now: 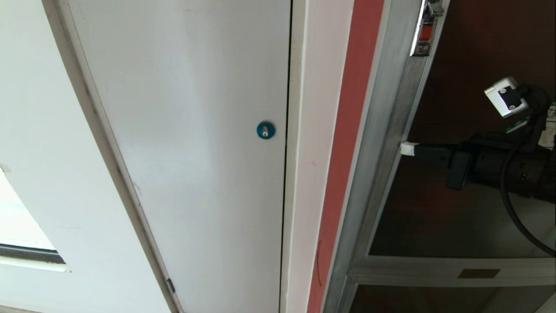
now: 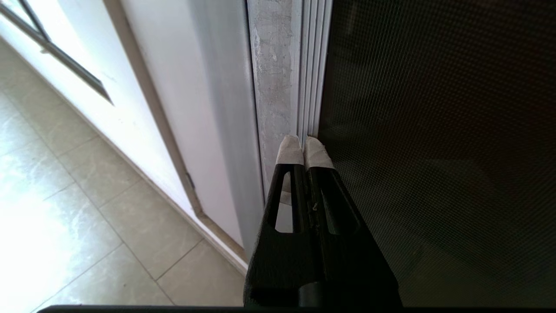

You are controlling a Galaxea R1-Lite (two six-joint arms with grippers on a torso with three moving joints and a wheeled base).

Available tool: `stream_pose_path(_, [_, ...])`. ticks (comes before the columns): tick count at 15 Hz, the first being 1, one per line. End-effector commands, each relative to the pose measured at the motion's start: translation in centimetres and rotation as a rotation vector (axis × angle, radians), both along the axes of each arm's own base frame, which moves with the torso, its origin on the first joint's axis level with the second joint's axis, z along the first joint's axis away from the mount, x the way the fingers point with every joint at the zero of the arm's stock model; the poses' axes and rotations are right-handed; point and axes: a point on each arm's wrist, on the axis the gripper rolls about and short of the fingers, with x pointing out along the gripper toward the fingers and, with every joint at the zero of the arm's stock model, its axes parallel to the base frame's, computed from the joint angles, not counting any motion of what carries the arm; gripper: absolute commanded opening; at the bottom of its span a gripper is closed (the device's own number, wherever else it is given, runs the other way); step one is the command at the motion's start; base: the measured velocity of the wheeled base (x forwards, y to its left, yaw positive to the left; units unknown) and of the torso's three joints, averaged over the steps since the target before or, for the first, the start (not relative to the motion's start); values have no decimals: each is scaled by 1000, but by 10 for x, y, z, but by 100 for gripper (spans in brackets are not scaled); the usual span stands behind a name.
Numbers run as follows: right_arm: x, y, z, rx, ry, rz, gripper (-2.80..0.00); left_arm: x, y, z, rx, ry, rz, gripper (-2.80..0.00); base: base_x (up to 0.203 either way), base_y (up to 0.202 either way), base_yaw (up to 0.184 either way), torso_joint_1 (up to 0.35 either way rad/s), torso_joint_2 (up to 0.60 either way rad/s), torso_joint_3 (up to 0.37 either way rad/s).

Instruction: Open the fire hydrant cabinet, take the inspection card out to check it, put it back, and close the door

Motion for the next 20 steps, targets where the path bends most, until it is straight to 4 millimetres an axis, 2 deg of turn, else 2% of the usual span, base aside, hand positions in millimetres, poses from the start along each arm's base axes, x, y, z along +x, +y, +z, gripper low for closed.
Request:
stream_pose_path(1, [5, 1, -3, 0, 11, -2, -280, 1, 0, -3, 0, 12, 0, -280, 0, 0, 0, 0, 0, 0])
stream_pose_path(6, [-2, 0, -1, 1, 2, -2, -280, 1, 0, -3, 0, 12, 1, -280, 0, 0, 0, 0, 0, 0])
stream_pose_path(20, [-63, -2, 18, 76, -79, 23, -280, 1, 0, -3, 0, 12, 1, -280, 0, 0, 0, 0, 0, 0])
